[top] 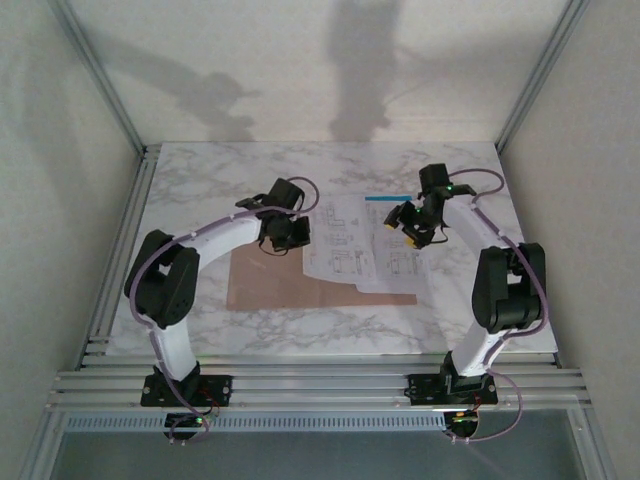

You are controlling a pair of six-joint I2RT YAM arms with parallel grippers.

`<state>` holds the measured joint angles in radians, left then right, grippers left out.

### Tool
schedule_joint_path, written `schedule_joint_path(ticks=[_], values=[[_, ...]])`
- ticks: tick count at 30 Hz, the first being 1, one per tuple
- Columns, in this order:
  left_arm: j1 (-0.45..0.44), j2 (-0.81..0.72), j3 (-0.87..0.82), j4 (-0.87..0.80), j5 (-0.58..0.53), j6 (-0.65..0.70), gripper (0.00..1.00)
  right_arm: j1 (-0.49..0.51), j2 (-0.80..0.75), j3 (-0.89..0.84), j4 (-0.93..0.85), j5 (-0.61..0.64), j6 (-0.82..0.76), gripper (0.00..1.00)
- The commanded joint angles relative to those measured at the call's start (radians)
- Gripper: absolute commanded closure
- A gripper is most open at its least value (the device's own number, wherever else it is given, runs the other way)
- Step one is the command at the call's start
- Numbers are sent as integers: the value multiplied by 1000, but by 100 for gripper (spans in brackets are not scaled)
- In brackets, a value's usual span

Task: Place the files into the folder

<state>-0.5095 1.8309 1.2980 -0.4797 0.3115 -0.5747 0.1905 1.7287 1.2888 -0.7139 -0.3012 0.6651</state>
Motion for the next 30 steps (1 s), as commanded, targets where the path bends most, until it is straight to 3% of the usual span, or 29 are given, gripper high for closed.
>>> schedule_joint_path(ticks=[1, 14, 30], values=[[22, -89, -58, -73, -67, 55, 100, 49, 47, 34, 27, -43, -6, 39], [60, -158, -196, -81, -156, 80, 100, 217, 274, 194, 64, -125, 6, 39], [60, -136, -215, -30, -128, 53, 100, 287, 367, 222, 80, -161, 26, 45]])
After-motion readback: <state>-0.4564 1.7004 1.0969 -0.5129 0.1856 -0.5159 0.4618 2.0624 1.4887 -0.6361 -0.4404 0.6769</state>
